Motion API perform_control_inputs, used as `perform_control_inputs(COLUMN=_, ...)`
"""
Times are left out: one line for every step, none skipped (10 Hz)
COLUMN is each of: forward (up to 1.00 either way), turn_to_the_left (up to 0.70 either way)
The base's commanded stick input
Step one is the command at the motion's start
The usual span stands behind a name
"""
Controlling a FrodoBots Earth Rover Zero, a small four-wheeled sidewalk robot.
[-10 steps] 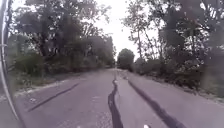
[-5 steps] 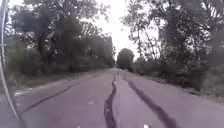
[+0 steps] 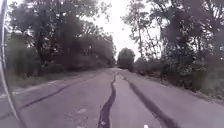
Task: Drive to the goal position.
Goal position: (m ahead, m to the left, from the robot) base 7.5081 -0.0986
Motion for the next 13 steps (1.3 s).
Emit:
perform_control_inputs(forward=0.7, turn_to_the_left=0.0)
perform_control_inputs(forward=0.7, turn_to_the_left=0.0)
perform_control_inputs(forward=0.7, turn_to_the_left=0.0)
perform_control_inputs(forward=0.7, turn_to_the_left=0.0)
perform_control_inputs(forward=0.7, turn_to_the_left=0.0)
perform_control_inputs(forward=0.7, turn_to_the_left=0.0)
perform_control_inputs(forward=0.7, turn_to_the_left=0.0)
perform_control_inputs(forward=0.7, turn_to_the_left=0.0)
perform_control_inputs(forward=0.7, turn_to_the_left=0.0)
perform_control_inputs(forward=0.7, turn_to_the_left=0.0)
perform_control_inputs(forward=0.7, turn_to_the_left=0.0)
perform_control_inputs(forward=0.7, turn_to_the_left=0.0)
perform_control_inputs(forward=0.7, turn_to_the_left=0.0)
